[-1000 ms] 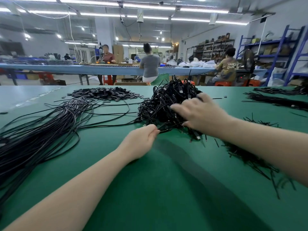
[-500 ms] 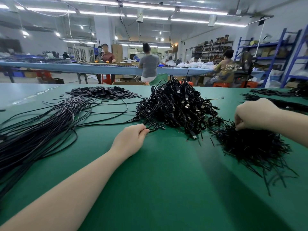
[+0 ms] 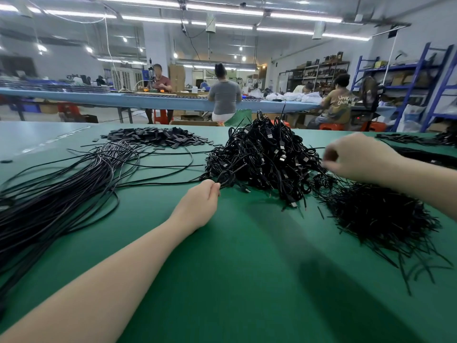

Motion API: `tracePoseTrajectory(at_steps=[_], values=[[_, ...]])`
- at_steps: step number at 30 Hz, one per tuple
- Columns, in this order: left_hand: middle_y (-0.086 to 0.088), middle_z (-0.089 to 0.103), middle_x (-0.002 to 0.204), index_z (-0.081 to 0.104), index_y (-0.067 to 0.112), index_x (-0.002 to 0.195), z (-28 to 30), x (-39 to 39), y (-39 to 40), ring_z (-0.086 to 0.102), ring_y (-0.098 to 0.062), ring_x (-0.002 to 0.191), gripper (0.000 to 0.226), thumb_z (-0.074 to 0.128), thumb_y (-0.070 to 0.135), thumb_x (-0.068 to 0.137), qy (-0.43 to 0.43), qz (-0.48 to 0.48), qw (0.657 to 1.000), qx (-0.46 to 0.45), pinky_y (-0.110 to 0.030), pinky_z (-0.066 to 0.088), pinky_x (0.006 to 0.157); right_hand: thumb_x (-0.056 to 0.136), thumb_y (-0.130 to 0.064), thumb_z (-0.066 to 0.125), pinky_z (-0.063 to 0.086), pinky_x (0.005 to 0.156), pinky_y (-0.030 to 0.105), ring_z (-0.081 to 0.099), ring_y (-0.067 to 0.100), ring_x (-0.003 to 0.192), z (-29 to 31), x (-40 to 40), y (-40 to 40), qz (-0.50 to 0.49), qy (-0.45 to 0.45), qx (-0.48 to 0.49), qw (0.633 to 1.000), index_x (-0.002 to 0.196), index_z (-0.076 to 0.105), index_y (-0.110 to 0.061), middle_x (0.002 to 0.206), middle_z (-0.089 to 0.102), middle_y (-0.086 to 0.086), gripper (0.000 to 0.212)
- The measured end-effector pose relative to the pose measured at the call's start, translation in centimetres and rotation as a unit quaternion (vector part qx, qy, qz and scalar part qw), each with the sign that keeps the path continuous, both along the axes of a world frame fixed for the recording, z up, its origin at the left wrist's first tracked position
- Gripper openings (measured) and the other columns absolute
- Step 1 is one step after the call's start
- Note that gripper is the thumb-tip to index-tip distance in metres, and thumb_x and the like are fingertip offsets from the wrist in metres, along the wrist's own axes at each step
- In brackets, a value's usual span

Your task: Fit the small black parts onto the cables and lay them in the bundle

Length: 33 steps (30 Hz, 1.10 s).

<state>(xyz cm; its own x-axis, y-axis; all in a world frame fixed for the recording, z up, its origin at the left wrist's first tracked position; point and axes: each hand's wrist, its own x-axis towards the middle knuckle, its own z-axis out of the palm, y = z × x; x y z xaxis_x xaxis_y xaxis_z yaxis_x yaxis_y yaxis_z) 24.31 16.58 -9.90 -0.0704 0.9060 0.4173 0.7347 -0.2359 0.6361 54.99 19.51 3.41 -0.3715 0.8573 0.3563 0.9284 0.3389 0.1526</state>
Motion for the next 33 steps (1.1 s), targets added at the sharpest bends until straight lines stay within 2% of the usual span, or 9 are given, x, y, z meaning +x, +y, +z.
tracePoseTrajectory(at_steps=[3,4,9,14,21,26,28,30,33], values=[[0.004,0.053,0.066,0.051,0.020,0.077,0.0,0.0,0.2,0.045,-0.015,0.058,0.034,0.034,0.037,0.101,-0.053,-0.006,0.999,-0.003,-0.033,0.038,0.060,0.089,-0.027,0.064,0.052,0.059,0.017,0.061,0.003,0.064,-1.0,-4.0,-2.0,0.153,0.199,0.018,0.968,0.086,0.065,-0.024,0.072,0.062,-0.015,0.004],[0.003,0.054,0.067,0.051,0.021,0.077,-0.1,-0.1,0.3,0.044,-0.015,0.058,0.034,0.035,0.038,0.101,-0.062,-0.009,0.998,-0.003,-0.033,0.038,0.060,0.088,-0.026,0.065,0.053,0.059,0.017,0.062,0.002,0.064,-1.7,-5.5,-2.6,0.182,0.237,-0.004,0.954,0.087,0.065,-0.025,0.072,0.063,-0.016,0.002],[0.002,0.054,0.069,0.048,0.028,0.075,-0.2,-0.3,0.4,0.046,-0.014,0.060,0.031,0.035,0.040,0.101,-0.058,-0.018,0.998,-0.004,-0.033,0.038,0.059,0.088,-0.021,0.067,0.051,0.068,0.021,0.057,-0.001,0.063,-6.6,-11.6,-2.3,0.218,0.300,-0.017,0.928,0.089,0.069,-0.018,0.071,0.062,-0.013,0.003],[0.007,0.056,0.070,0.047,0.029,0.074,-0.1,-0.1,0.6,0.051,-0.014,0.065,0.030,0.038,0.040,0.100,-0.013,-0.033,0.999,-0.029,-0.033,0.040,0.063,0.087,-0.022,0.067,0.053,0.069,0.031,0.061,0.008,0.067,-8.0,-14.5,-1.3,0.240,0.340,-0.005,0.909,0.085,0.068,-0.021,0.072,0.064,-0.010,0.002],[-0.009,0.061,0.078,0.040,0.022,0.074,0.1,0.3,0.3,0.057,-0.031,0.074,0.032,0.039,0.040,0.100,0.047,-0.051,0.997,-0.018,-0.043,0.047,0.069,0.087,-0.024,0.066,0.053,0.067,0.032,0.061,0.007,0.066,-7.8,-15.0,-1.0,0.246,0.349,-0.003,0.904,0.083,0.065,-0.025,0.070,0.063,-0.012,0.005],[-0.007,0.055,0.073,0.037,0.022,0.074,0.3,0.6,-0.2,0.053,-0.035,0.072,0.032,0.038,0.039,0.101,0.097,-0.054,0.994,-0.015,-0.045,0.046,0.067,0.088,-0.024,0.066,0.053,0.068,0.031,0.061,0.008,0.066,-7.9,-14.7,-1.3,0.237,0.352,-0.018,0.905,0.085,0.066,-0.023,0.071,0.064,-0.010,0.003],[-0.010,0.061,0.082,0.049,0.016,0.092,0.1,0.9,-0.4,0.057,-0.038,0.077,0.028,0.036,0.039,0.101,0.159,-0.030,0.987,0.007,-0.041,0.043,0.063,0.088,-0.025,0.065,0.053,0.070,0.033,0.061,0.009,0.069,-7.6,-14.7,-1.6,0.240,0.323,-0.029,0.915,0.085,0.066,-0.024,0.074,0.065,-0.010,0.003],[-0.009,0.067,0.093,0.052,0.013,0.108,0.1,1.2,-0.5,0.061,-0.036,0.082,0.032,0.034,0.038,0.101,0.278,0.008,0.958,0.076,-0.034,0.033,0.061,0.087,-0.027,0.065,0.053,0.071,0.033,0.060,0.009,0.072,-6.6,-14.5,-1.5,0.251,0.264,-0.055,0.930,0.085,0.067,-0.026,0.076,0.066,-0.010,0.003],[-0.004,0.067,0.098,0.052,0.015,0.103,0.7,1.5,-0.9,0.061,-0.029,0.090,0.029,0.033,0.038,0.102,0.367,-0.012,0.917,0.155,-0.035,0.029,0.070,0.085,-0.032,0.068,0.052,0.069,0.023,0.061,0.001,0.070,-4.2,-13.5,-0.6,0.241,0.200,-0.141,0.939,0.081,0.069,-0.028,0.075,0.067,-0.013,0.006]])
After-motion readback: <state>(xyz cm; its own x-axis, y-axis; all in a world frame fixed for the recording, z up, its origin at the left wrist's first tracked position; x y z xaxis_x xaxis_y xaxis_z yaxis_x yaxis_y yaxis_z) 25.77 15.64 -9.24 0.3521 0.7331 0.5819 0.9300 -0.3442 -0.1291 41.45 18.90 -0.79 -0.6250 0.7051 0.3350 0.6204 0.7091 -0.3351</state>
